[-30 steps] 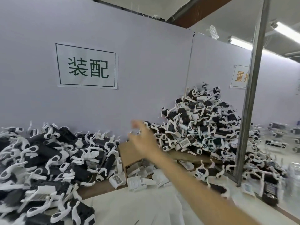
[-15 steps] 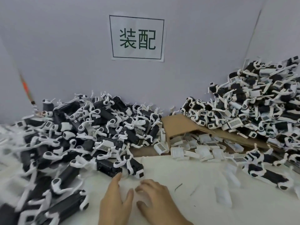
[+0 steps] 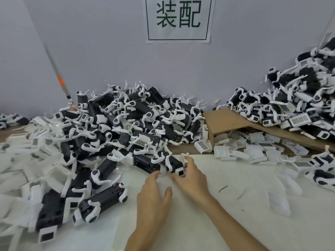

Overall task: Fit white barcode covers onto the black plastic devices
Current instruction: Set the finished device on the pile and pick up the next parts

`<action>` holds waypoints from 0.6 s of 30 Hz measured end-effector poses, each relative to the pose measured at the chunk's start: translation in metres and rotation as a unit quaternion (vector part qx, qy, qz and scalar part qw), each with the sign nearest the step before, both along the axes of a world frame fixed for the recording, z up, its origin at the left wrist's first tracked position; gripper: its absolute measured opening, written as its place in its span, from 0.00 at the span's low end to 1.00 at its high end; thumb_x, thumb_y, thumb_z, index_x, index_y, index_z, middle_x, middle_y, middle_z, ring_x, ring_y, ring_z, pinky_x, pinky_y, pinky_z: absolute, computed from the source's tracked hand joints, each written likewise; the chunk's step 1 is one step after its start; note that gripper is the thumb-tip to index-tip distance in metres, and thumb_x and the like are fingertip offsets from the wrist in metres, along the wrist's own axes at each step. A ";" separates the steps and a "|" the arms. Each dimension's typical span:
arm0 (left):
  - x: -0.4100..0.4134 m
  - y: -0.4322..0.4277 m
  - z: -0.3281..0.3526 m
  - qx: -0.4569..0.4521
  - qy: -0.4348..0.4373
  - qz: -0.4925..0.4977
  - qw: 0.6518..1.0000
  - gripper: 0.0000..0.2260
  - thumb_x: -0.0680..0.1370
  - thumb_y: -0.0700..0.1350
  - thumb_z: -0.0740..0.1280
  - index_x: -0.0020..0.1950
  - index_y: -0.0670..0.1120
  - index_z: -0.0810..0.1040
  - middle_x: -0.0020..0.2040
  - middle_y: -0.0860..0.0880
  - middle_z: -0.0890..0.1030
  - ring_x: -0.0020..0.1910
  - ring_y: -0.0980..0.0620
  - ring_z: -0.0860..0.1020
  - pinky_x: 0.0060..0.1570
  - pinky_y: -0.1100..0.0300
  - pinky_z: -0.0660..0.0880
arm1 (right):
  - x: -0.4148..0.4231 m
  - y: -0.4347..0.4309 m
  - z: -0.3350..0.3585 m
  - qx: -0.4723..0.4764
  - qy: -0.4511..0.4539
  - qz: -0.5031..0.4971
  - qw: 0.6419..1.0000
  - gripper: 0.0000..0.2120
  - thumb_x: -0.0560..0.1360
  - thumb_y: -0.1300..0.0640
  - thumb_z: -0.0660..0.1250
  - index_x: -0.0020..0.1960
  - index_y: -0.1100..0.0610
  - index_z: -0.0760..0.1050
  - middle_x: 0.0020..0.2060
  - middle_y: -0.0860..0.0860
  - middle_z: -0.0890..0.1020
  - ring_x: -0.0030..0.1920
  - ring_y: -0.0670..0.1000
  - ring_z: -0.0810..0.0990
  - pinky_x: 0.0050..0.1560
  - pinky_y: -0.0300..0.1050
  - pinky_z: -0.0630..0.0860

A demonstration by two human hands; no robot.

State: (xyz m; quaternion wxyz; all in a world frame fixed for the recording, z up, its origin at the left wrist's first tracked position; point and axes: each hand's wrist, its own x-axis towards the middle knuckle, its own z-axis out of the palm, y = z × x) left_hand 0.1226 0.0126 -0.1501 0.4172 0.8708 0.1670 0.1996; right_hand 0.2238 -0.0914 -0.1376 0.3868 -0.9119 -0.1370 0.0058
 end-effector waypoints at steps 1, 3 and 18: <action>0.001 0.001 -0.001 -0.002 -0.002 0.004 1.000 0.24 0.80 0.46 0.66 0.76 0.49 0.64 0.72 0.54 0.70 0.69 0.53 0.71 0.69 0.52 0.66 | 0.001 0.001 -0.002 0.019 -0.002 -0.012 1.000 0.26 0.74 0.46 0.72 0.68 0.48 0.67 0.56 0.45 0.81 0.58 0.51 0.80 0.62 0.53 0.73; 0.003 0.002 -0.001 -0.005 -0.006 0.009 1.000 0.23 0.80 0.45 0.66 0.74 0.48 0.65 0.71 0.53 0.72 0.68 0.53 0.72 0.68 0.51 0.67 | 0.001 -0.003 0.000 0.081 0.011 -0.019 0.996 0.18 0.72 0.50 0.73 0.59 0.45 0.72 0.48 0.41 0.81 0.51 0.47 0.81 0.53 0.44 0.76; -0.018 0.044 0.065 -0.012 -0.151 0.091 0.984 0.11 0.80 0.39 0.67 0.61 0.48 0.76 0.57 0.50 0.79 0.56 0.52 0.77 0.54 0.60 0.73 | -0.021 -0.068 0.021 0.425 0.062 -0.117 0.895 0.11 0.70 0.48 0.70 0.39 0.56 0.82 0.36 0.53 0.82 0.32 0.50 0.80 0.42 0.46 0.82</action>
